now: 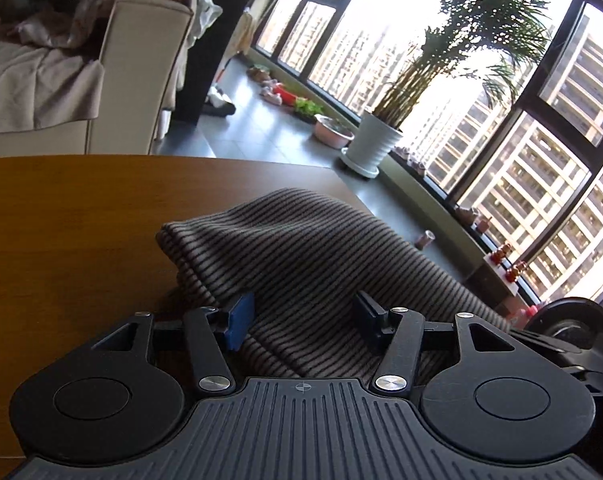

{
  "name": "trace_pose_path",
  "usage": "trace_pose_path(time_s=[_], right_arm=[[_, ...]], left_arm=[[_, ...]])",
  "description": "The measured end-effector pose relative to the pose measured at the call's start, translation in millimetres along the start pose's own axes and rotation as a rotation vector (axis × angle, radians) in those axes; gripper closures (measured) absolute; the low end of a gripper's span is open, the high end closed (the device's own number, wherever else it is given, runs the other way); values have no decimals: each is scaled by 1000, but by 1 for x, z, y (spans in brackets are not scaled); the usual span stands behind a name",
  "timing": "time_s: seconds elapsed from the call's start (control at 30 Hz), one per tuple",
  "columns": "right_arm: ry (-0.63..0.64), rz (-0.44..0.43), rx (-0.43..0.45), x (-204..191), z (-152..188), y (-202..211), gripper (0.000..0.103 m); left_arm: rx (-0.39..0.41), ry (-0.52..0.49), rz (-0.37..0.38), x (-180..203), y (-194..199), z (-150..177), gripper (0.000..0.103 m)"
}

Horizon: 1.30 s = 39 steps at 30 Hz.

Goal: Fold clothes
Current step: 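Grasp the sweater bundle with the right gripper and roll it toward the left gripper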

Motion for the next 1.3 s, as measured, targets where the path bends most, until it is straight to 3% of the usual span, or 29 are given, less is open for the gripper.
trace_pose_path(time_s=[0.07,0.13,0.27,0.47,0.57,0.67,0.7,0.73,0.77,0.83,0.97,1.07,1.13,1.3], right_arm=[[84,39,-12,-8,-1,-3,41],[134,136,-72,-3,9,-19,40],[213,90,-17,-20,9,-6,36],[329,7,76,-49,8,17,23],[387,-35,123,-63,8,29,19],[551,-28,89,-87,33,15,20],[606,-4,80,-91,42,8,28],[636,13,61,-92,47,2,55],[662,29,39,-92,51,-4,69],[580,8,34,-86,37,-1,91],[349,-101,76,-74,-12,16,93],[174,-182,107,-63,-50,30,93],[155,-204,67,-63,-46,22,93],[120,-230,-62,-60,-17,-7,93]], left_arm=[[7,16,-12,-7,2,0,42],[36,66,-2,-14,11,-4,43],[113,107,-28,-21,46,-7,40],[54,120,-16,-23,58,22,44],[20,123,26,-20,50,35,54],[-1,136,50,-19,41,41,59],[-2,138,56,-19,41,42,61],[-3,141,62,-19,40,43,62],[-5,143,67,-19,40,44,62],[-7,148,79,-18,39,45,66],[-12,132,86,-9,31,50,76],[-18,96,144,15,18,53,76],[-35,84,174,25,8,56,75],[-60,117,166,17,1,70,64]])
Point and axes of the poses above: each gripper's, at about its wrist camera, not at the fingertips, and y roughly against the way its jaws point, x to its right, z to its underside, the point moved 7 cm from there along -y, roughly the way its jaws point, and after that the axes turned 9 degrees about z, right-handed, at the moved point
